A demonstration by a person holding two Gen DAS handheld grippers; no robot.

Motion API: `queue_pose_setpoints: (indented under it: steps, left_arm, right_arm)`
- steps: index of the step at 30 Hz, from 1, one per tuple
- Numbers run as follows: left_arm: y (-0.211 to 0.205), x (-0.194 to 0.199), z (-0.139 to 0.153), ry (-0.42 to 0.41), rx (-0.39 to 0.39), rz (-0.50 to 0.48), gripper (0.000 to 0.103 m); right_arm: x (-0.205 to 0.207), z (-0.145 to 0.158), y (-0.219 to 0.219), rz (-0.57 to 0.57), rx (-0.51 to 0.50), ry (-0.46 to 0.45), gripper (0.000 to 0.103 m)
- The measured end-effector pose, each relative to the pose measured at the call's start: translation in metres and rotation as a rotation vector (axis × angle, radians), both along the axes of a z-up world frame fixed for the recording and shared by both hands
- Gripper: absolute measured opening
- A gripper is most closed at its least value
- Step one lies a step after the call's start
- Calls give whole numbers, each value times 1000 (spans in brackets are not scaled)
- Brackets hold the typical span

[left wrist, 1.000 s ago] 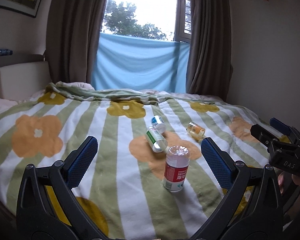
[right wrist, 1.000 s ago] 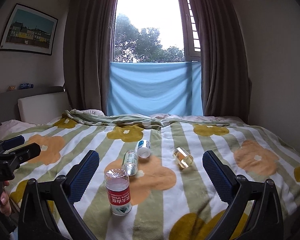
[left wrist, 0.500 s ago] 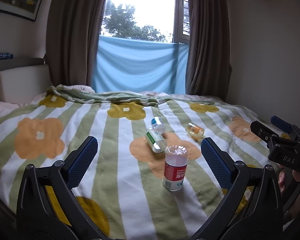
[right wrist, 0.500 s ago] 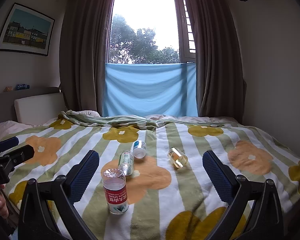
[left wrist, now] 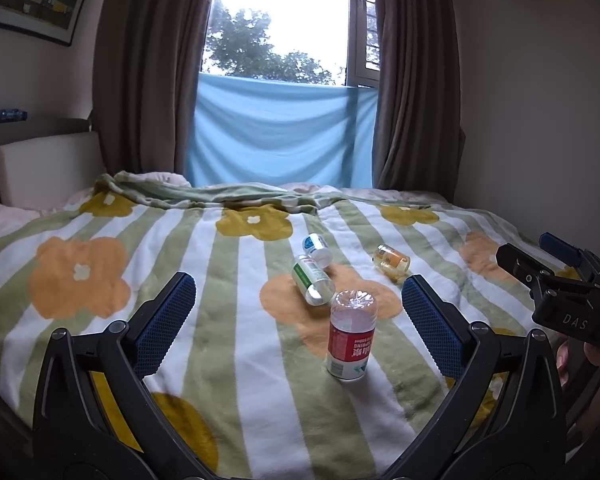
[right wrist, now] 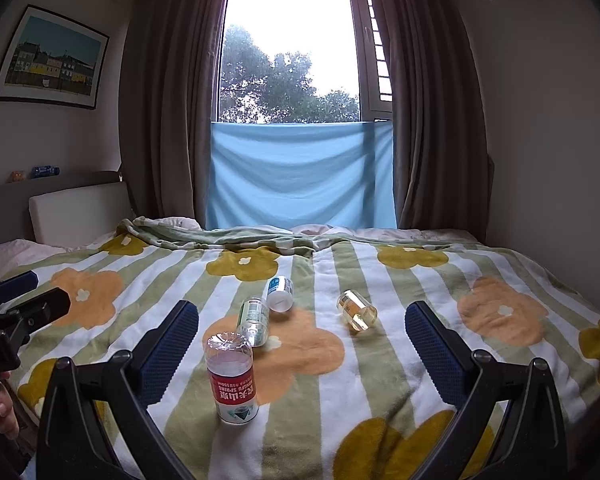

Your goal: Flip cup upside down

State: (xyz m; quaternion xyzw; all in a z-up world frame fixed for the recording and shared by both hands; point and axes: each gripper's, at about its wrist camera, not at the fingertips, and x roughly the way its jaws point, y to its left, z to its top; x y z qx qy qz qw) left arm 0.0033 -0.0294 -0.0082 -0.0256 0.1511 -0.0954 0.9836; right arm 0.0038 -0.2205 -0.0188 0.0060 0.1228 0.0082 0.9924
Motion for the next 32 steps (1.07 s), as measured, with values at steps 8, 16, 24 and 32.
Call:
queue_pose_setpoints:
  steps: [8,16,24,32]
  left_arm:
    - [5,0,1,-4,6,9,103]
    - [8,-1,3,-17,17,13,103]
    - [7,-4,7,-51,57,51,103]
    - [4,-7,8,-90,82,60,103]
  right_arm:
    - [1,0,0,-1,0,2,103]
    - [0,-1,2,1,-1,2,103]
    - [0,-1,2,0,-1,2,103]
    - [-1,-2,4,2,-1,2,103]
